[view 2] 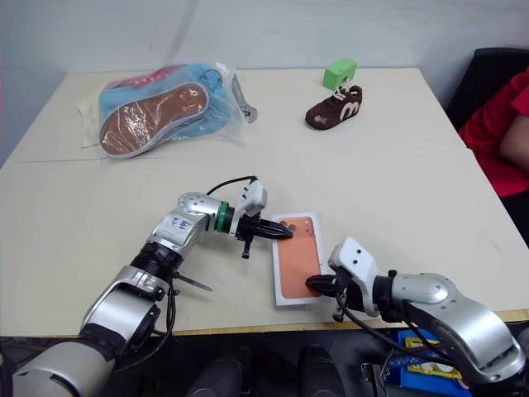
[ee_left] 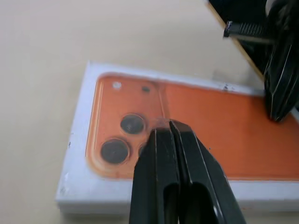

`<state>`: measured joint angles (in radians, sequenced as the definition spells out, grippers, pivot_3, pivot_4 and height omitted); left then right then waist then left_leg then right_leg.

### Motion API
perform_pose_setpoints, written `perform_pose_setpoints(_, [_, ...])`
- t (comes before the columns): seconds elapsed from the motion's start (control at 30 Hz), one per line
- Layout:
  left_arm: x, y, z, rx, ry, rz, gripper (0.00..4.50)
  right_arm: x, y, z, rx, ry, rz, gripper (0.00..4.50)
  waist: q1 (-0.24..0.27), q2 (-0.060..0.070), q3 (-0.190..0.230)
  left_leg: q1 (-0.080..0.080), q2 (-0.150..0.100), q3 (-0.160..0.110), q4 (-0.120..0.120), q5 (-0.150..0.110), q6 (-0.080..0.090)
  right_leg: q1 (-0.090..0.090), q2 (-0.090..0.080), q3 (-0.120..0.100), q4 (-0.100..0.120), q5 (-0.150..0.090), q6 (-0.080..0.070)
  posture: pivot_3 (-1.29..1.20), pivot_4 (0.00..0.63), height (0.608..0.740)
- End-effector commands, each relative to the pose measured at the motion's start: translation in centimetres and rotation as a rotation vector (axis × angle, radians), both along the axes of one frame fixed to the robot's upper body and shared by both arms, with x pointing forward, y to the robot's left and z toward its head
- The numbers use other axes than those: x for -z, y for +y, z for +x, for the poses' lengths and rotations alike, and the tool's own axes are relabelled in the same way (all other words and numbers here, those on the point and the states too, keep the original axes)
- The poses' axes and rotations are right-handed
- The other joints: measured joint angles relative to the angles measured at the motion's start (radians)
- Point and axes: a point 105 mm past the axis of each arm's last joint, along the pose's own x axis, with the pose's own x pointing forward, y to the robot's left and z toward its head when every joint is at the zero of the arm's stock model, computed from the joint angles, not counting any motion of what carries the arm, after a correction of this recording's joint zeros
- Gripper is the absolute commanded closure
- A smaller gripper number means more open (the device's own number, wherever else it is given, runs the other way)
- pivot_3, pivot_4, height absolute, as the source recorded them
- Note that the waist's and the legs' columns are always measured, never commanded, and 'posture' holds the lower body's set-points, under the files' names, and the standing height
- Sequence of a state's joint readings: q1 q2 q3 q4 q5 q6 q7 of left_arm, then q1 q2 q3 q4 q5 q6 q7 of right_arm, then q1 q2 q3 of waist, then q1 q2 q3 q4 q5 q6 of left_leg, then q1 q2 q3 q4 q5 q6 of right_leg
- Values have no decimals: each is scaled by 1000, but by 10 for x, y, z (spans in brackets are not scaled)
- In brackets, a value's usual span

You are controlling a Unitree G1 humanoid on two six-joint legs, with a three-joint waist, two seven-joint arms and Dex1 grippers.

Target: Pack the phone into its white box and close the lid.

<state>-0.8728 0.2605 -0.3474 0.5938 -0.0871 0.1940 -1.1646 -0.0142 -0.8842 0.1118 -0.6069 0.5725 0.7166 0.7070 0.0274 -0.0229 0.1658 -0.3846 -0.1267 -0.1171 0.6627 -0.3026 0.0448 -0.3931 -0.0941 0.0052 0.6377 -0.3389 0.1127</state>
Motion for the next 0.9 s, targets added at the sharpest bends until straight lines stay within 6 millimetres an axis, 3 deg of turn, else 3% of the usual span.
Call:
perform_pose_setpoints(0.03, [34, 13, 9, -60, -26, 176, 4500, 23, -5, -4, 18, 21, -82, 4467, 0, -3, -6, 3, 0, 0, 0, 0, 0, 2, 0, 0, 0, 0, 0, 0, 150, 740])
perform_pose_setpoints(0.17, [16, 19, 15, -93, 4, 91, 4500, 6, 0, 0, 15, -69, -9, 4467, -4, -4, -10, 18, 1, -1, -5, -4, -1, 17, 1, 0, -6, 0, 0, 0, 150, 740])
perform_pose_setpoints(0.27, [-24, 35, 9, -71, 76, -91, 3897, -23, -5, -1, 1, -99, 96, 3900, -11, -3, -8, 15, 2, -1, -6, -4, -1, 14, 2, 1, -7, 0, 0, 0, 150, 740])
perform_pose_setpoints(0.37, [-54, 59, -2, -41, 80, -194, 2924, -44, -15, -8, -49, -105, 132, 2858, -17, -2, -6, 10, 2, -1, -6, -4, -1, 5, 2, 2, 2, 0, 0, 0, 150, 740])
perform_pose_setpoints(0.47, [-73, 103, -22, -71, 64, -197, 1954, -72, -38, -16, -120, -96, 134, 1814, -13, 1, -4, 8, 1, -1, -5, -4, -1, 0, 2, 1, 5, 0, 0, 0, 150, 740])
perform_pose_setpoints(0.63, [-87, 175, -79, -197, 150, -132, 348, -103, -87, -20, -108, -83, 75, 36, -19, 5, -1, 9, 2, -1, -9, -4, -1, 1, 2, 3, -1, -1, -1, 0, 150, 740])
perform_pose_setpoints(0.67, [-90, 184, -91, -216, 177, -125, 31, -104, -93, -22, -107, -74, 62, 0, -17, 5, -1, 10, 2, -1, -12, -4, -1, 2, 2, 3, -1, -1, -2, 0, 150, 740])
perform_pose_setpoints(0.8, [-82, 203, -123, -313, 218, -59, 31, -108, -107, -28, -102, -79, 49, 0, 4, 8, 0, 11, 2, -1, -13, -4, -1, 4, 2, 3, -8, -1, -3, 0, 150, 740])
perform_pose_setpoints(0.9, [-79, 202, -128, -352, 191, -61, 31, -108, -110, -27, -93, -97, 53, 0, 14, 12, 3, 15, 2, -1, -13, -6, 1, 10, 1, 2, -12, -1, -3, 0, 150, 740])
